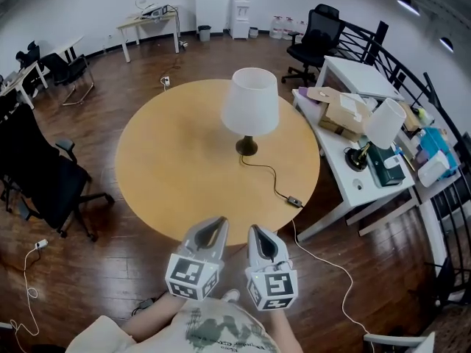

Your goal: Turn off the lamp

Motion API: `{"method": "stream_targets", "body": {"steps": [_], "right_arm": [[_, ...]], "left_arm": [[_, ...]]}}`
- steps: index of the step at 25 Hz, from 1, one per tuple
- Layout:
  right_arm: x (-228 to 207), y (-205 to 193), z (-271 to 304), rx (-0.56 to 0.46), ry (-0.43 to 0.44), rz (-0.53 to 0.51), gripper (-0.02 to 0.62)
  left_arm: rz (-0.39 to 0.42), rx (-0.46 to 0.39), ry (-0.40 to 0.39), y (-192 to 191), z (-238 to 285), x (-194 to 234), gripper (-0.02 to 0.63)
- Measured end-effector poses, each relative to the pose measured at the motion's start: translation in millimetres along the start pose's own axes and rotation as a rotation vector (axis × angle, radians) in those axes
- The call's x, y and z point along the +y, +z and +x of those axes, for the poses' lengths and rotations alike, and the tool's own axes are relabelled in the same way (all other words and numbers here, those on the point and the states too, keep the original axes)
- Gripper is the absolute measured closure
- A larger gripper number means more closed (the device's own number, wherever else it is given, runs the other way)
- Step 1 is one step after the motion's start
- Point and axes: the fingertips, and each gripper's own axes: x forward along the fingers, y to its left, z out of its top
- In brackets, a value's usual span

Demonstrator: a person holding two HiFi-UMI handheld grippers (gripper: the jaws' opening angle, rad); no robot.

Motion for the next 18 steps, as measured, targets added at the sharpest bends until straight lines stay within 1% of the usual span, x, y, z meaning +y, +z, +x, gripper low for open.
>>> {"method": "stream_targets", "body": {"steps": [7,13,18], "right_arm": [[1,1,1,0.001,-0.028,0.003,0.595],[0,-8,1,0.003,-0.036,0.022,0.595],[-4,-11,0,0.009,-0.030,0.028,0.595]], "left_arm": [[0.000,0.001,-0.047,4,7,0,0.597],[0.015,0.011,-0.060,-1,5,-3,0.597],[0.002,0.025,-0.062,-5,13,-6,0.597]]}}
